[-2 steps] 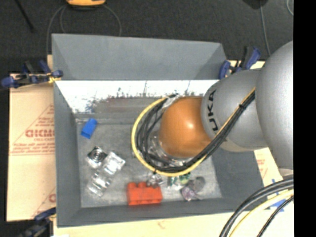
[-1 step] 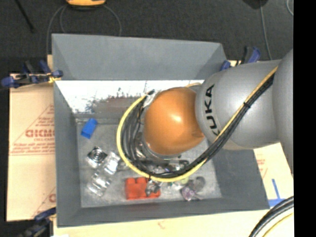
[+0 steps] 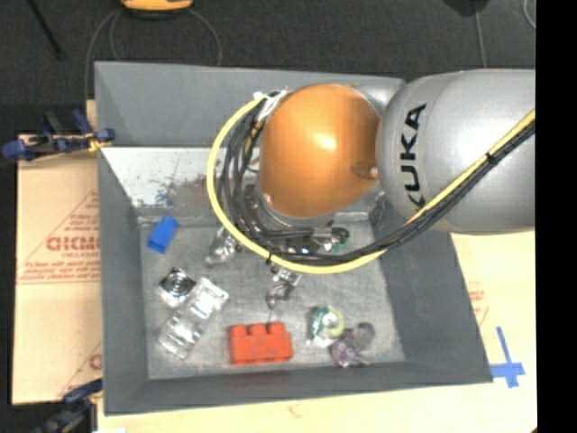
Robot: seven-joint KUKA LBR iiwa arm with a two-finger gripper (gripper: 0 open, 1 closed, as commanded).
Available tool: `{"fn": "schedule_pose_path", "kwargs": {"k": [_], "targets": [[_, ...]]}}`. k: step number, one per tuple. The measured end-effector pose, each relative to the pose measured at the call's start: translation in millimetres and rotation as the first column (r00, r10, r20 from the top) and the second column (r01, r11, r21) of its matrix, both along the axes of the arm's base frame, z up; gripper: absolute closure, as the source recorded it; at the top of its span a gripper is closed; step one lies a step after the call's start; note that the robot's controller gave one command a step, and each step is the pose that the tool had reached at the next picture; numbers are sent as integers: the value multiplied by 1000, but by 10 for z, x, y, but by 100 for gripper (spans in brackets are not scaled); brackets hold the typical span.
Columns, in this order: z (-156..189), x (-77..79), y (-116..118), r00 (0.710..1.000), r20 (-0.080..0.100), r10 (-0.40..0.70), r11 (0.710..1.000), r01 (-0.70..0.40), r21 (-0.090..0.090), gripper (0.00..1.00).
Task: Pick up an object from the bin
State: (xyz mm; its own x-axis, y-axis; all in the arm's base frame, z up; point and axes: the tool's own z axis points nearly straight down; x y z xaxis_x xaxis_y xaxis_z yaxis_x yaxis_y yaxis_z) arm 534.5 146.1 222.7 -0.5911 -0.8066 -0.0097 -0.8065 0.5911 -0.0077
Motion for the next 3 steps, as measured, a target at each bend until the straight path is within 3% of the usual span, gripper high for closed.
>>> {"fn": "schedule_pose_path", "kwargs": {"k": [1,2,3], "targets": [[-909,-547,-390,979,-18,204,979,-204,-1,0],[-1204,-511,-337,934,-3,356,934,-356,-3,0],[-1288,-532,-223,870,-14,492,870,-492,-4,0]]}}
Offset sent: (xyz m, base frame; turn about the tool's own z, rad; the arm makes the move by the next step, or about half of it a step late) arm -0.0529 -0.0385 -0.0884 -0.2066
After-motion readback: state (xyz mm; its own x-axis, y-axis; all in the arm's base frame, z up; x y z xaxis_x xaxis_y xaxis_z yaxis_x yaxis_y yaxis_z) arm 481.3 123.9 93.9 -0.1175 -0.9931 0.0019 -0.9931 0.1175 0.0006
